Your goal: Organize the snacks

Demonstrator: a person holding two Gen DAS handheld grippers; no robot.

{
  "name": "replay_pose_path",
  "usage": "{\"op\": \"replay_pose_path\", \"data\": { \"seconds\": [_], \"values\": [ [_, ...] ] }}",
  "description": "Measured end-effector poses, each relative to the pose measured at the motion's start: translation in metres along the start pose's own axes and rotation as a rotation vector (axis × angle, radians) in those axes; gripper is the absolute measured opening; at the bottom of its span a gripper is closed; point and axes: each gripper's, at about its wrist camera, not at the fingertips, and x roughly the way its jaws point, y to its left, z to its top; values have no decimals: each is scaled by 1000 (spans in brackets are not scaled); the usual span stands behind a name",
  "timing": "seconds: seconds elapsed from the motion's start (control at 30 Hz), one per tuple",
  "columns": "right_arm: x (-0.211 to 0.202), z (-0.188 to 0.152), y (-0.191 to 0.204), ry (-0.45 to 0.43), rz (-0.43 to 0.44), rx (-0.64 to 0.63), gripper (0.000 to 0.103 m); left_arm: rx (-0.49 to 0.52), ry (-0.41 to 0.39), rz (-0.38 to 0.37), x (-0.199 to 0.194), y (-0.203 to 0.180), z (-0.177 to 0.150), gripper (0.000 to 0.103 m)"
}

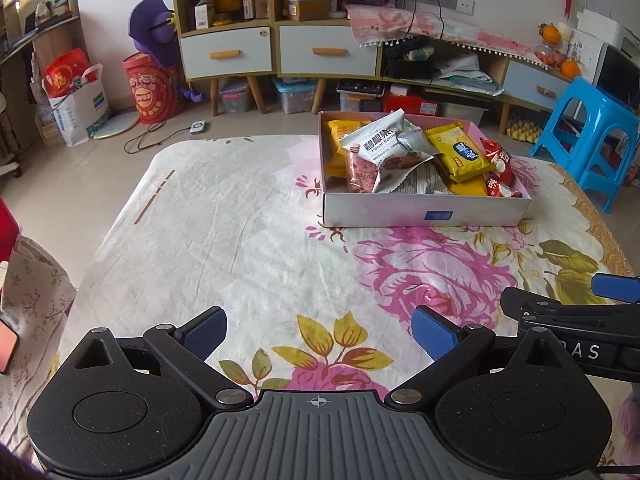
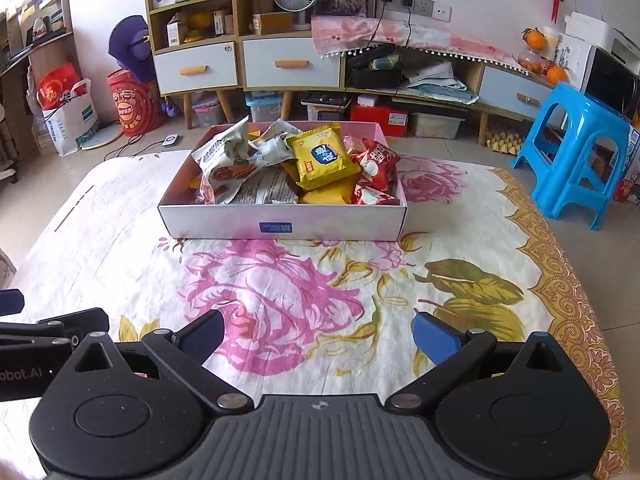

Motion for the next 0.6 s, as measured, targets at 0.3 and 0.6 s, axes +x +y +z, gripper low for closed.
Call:
{"op": "replay_pose_path", "data": {
  "seconds": [0.3, 0.6],
  "values": [
    [-1, -3, 1, 3, -2, 0, 95, 10, -5, 6, -2, 0, -2, 100],
    [-1, -4, 3, 5, -1, -5, 95, 11, -4, 6, -2, 1, -2, 100]
  ]
}}
